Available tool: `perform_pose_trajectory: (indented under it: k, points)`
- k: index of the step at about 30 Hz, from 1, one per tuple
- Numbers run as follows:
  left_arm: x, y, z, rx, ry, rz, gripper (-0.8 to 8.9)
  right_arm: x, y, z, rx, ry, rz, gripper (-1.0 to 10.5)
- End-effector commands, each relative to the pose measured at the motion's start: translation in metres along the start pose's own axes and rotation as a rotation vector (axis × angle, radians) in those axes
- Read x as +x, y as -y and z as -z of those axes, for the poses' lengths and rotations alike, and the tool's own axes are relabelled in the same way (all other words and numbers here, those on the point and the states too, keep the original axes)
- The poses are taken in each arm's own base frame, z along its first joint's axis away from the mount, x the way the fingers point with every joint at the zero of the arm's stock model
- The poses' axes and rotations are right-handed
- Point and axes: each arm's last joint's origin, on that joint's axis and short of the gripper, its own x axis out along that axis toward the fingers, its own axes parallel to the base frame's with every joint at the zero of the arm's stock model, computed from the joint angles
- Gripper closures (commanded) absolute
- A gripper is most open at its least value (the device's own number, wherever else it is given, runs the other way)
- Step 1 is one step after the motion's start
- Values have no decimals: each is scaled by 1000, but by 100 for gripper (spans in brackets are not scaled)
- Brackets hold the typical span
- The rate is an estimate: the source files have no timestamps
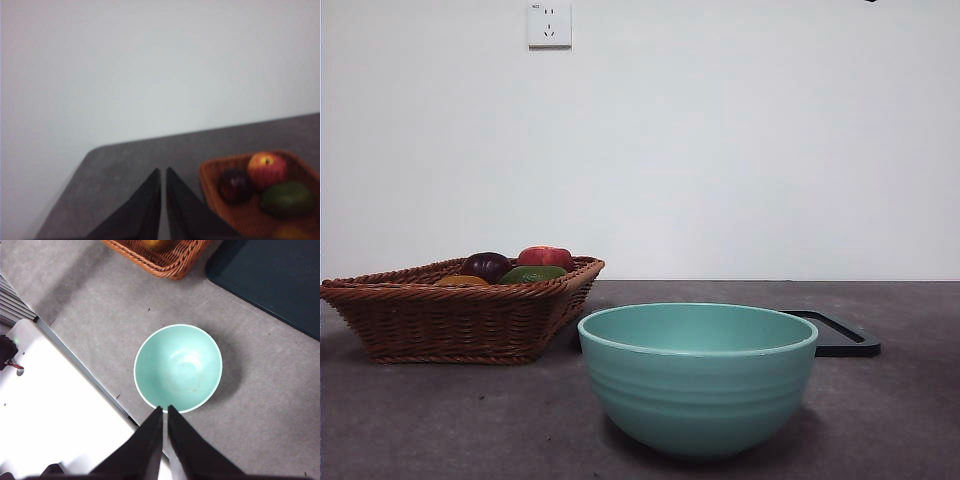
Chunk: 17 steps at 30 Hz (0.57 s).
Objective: Pick up the wifruite, put it on the bowl, pick up the plate, put it on desk
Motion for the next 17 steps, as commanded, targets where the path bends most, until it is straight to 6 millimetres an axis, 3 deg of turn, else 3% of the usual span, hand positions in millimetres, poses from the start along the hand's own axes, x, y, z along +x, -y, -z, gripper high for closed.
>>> perform_pose_trajectory:
  k: [1, 7, 17]
  points:
    - [-3, 2, 20, 4, -11, -12, 797, -1, -3, -3, -23, 12, -12, 939]
    - [-6, 8, 62, 0, -66, -16, 797, -1, -3, -3, -24, 12, -12, 939]
    - [-10, 14, 98, -6, -133, -5, 797, -1, -3, -3, -24, 12, -12, 939]
